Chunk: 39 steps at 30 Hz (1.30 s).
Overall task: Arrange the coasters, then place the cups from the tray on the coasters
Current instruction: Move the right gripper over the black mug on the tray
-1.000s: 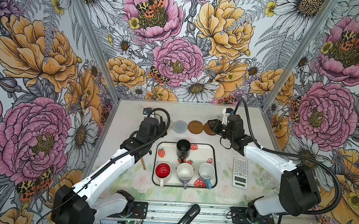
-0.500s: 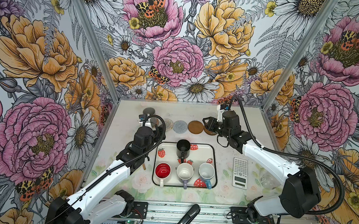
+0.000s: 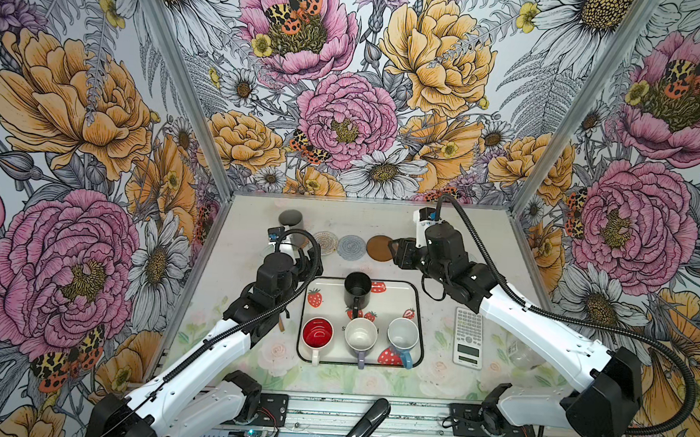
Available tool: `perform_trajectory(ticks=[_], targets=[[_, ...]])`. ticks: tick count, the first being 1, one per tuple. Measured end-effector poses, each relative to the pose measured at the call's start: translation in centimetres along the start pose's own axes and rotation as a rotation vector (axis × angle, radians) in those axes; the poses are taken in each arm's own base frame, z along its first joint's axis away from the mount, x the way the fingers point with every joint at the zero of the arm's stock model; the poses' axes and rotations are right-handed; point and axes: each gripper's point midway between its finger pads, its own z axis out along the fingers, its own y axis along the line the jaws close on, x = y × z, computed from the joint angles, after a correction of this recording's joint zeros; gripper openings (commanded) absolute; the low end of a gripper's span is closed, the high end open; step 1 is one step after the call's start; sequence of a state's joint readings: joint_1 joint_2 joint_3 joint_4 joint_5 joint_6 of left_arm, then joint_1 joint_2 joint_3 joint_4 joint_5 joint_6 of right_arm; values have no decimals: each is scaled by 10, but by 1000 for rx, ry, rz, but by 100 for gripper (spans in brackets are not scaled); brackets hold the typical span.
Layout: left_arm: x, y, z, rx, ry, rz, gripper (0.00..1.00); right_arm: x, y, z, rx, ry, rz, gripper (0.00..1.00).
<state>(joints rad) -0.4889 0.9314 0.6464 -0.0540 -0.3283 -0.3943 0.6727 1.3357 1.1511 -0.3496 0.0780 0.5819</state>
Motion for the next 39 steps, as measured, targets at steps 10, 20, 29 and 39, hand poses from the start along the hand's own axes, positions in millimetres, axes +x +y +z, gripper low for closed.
perform_trajectory(ticks=[10, 20, 29, 39], targets=[[0, 0, 0, 2, -4, -1, 92, 37, 13, 9, 56, 106, -72, 61], [1, 1, -1, 1, -5, -3, 93, 93, 41, 18, 67, 247, -150, 62], [3, 3, -1, -1, -3, -2, 93, 120, 54, 22, 77, 289, -145, 62], [3, 3, -1, -2, -2, -2, 93, 141, 56, 30, 100, 337, -123, 63]])
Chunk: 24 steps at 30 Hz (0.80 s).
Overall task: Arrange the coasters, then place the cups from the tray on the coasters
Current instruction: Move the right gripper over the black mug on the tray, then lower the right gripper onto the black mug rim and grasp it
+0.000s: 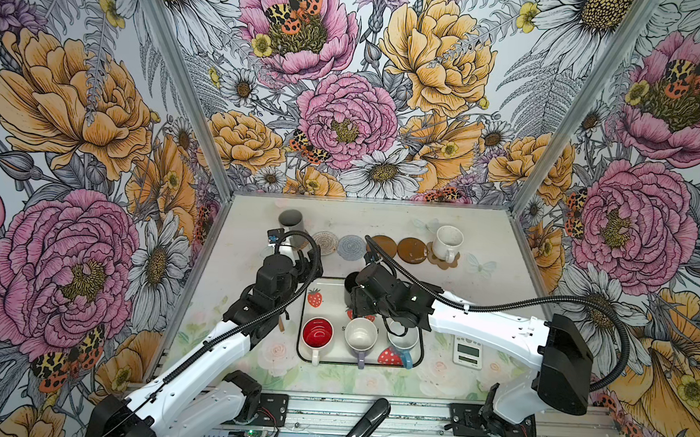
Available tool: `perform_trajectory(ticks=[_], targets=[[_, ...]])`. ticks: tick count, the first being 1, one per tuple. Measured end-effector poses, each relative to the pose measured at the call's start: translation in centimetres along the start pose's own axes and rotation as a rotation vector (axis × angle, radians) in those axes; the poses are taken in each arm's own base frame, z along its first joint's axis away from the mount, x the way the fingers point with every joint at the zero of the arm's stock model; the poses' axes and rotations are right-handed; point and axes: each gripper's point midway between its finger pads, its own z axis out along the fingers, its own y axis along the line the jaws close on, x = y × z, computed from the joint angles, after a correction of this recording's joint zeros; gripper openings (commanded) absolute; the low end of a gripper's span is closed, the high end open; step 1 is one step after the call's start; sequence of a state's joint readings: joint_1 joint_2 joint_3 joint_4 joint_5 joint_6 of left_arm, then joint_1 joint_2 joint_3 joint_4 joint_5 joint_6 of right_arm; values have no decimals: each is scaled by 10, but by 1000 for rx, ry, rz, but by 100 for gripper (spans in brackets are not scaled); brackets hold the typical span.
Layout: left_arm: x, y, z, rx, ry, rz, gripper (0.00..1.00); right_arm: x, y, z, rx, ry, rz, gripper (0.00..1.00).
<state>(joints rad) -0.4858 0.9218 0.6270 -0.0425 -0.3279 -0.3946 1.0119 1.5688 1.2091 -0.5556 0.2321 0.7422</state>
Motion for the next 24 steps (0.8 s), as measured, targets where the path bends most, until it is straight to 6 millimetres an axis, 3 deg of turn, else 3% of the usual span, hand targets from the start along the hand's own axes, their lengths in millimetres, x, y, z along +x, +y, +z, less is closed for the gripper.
perform_trajectory(ticks=[24], targets=[[-1, 4, 1, -12, -2, -3, 94, 45, -5, 52, 65, 159, -6, 64]])
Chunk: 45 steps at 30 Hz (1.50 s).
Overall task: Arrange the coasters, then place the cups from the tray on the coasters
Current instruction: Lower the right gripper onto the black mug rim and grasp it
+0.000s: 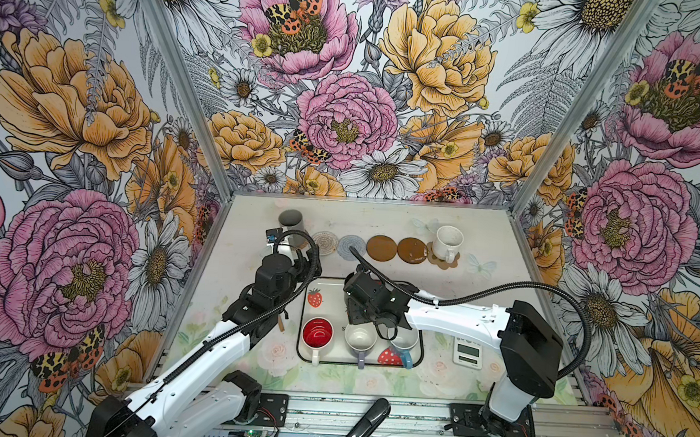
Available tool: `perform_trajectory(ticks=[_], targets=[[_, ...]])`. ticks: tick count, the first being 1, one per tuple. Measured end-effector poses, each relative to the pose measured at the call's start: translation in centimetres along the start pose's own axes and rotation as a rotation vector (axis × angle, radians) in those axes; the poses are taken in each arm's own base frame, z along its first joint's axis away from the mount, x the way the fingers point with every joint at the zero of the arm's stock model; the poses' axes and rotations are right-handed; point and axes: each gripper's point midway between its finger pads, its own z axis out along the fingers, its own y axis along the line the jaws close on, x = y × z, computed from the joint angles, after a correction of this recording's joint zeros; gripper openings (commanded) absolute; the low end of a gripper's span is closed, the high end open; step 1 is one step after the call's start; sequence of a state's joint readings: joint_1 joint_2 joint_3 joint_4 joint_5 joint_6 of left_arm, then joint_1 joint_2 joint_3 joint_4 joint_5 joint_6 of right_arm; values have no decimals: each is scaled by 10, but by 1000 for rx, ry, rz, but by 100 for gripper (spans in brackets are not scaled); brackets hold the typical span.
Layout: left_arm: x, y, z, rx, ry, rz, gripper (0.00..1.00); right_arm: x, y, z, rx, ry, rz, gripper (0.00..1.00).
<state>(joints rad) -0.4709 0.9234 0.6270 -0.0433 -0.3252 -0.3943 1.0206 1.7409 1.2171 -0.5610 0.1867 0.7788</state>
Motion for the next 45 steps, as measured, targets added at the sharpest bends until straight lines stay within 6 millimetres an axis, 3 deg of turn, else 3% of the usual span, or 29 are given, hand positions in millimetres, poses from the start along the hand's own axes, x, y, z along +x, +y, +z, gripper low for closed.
perform_trajectory(ticks=[25, 45], targets=[[4, 12, 3, -28, 7, -3, 94, -6, 1, 14, 12, 0, 20, 57], [7, 17, 8, -36, 19, -6, 94, -14, -7, 20, 29, -9, 44, 38]])
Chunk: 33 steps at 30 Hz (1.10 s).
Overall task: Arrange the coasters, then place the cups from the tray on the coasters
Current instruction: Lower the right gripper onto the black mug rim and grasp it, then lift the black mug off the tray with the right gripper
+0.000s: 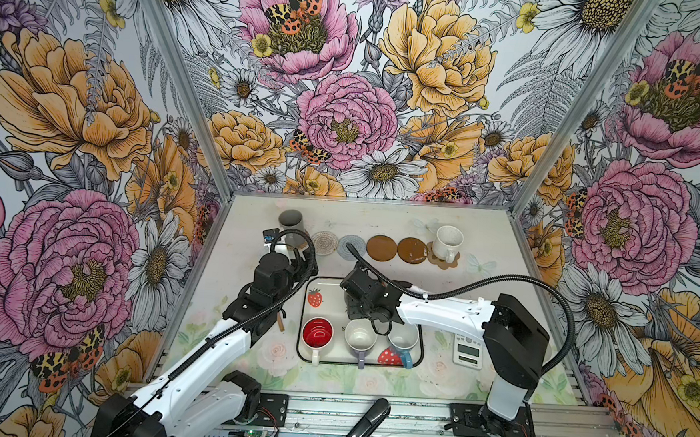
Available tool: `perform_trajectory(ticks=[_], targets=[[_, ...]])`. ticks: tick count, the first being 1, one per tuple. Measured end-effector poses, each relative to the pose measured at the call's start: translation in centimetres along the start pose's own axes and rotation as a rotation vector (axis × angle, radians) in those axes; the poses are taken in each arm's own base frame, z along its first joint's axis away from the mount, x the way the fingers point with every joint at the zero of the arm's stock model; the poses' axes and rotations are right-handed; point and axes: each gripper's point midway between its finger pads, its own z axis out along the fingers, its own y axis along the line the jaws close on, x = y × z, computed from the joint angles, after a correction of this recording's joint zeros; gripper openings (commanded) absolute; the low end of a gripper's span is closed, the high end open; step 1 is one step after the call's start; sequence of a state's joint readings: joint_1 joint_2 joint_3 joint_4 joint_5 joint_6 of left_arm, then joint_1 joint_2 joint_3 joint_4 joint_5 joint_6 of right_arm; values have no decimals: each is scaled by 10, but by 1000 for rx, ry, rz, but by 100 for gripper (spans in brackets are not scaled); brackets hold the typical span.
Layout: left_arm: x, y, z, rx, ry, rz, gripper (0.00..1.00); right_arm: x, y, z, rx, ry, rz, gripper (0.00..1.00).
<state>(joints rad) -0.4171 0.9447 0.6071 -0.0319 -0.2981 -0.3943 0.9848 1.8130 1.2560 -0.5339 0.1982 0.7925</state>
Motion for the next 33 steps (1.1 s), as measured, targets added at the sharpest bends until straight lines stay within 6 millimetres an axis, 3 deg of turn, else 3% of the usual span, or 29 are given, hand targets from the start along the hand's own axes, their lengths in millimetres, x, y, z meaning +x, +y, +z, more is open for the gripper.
perform_trajectory(ticks=[17, 23, 27, 33], targets=[[4, 0, 5, -2, 12, 3, 94, -1, -3, 1, 5, 2, -10, 26], [4, 0, 5, 0, 11, 2, 94, -2, -4, 2, 7, 2, -19, 15], [3, 0, 5, 1, 10, 2, 94, -1, -5, 2, 9, 4, -26, 0], [3, 0, 5, 1, 10, 2, 95, -2, -5, 2, 13, 1, -38, 0]])
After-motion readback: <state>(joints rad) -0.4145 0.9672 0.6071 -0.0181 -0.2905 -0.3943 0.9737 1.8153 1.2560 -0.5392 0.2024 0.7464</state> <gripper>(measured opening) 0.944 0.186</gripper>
